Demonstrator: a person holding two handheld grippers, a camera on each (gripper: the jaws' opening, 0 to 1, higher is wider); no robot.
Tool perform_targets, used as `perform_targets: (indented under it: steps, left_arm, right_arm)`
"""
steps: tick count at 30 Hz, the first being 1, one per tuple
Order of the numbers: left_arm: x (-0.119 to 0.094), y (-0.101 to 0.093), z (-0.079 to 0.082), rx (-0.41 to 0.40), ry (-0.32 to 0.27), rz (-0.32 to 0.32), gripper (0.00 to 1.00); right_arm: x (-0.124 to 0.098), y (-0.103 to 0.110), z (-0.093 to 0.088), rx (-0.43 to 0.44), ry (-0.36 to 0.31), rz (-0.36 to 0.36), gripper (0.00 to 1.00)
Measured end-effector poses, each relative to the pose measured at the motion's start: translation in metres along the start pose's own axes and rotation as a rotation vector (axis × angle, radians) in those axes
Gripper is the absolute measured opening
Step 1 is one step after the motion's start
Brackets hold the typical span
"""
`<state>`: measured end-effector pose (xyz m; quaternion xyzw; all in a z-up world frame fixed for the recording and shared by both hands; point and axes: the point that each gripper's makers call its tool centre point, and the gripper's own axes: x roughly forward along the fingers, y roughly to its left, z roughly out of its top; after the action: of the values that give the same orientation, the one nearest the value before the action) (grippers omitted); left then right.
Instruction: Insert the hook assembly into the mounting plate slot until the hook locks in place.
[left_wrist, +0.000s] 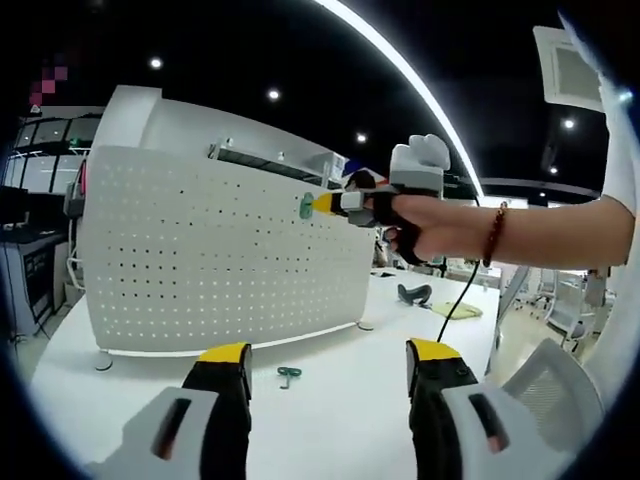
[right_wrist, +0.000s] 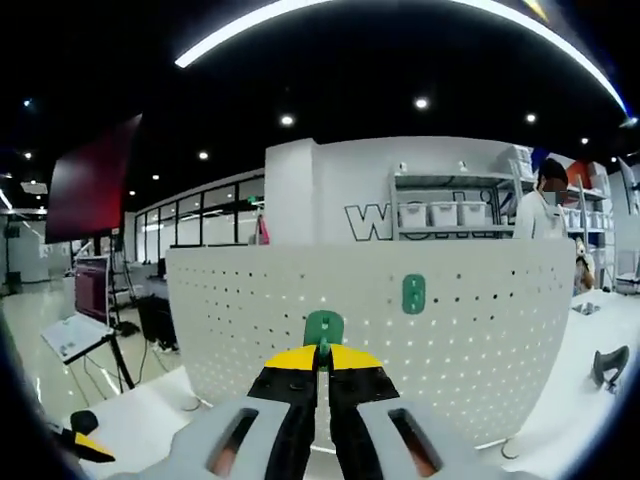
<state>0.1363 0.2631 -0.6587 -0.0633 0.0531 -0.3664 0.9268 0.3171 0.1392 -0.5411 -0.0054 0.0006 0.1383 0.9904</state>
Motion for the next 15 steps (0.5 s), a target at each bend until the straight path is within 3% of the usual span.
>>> perform_targets:
  steps: [15]
  left_arm:
    - [-0.003,0.003,-0.006,-0.041,0.017,-0.011,0.68]
  right_arm:
    - [0.022,-0.018,0.015,-0.02,-0.02,-0.071,0.01]
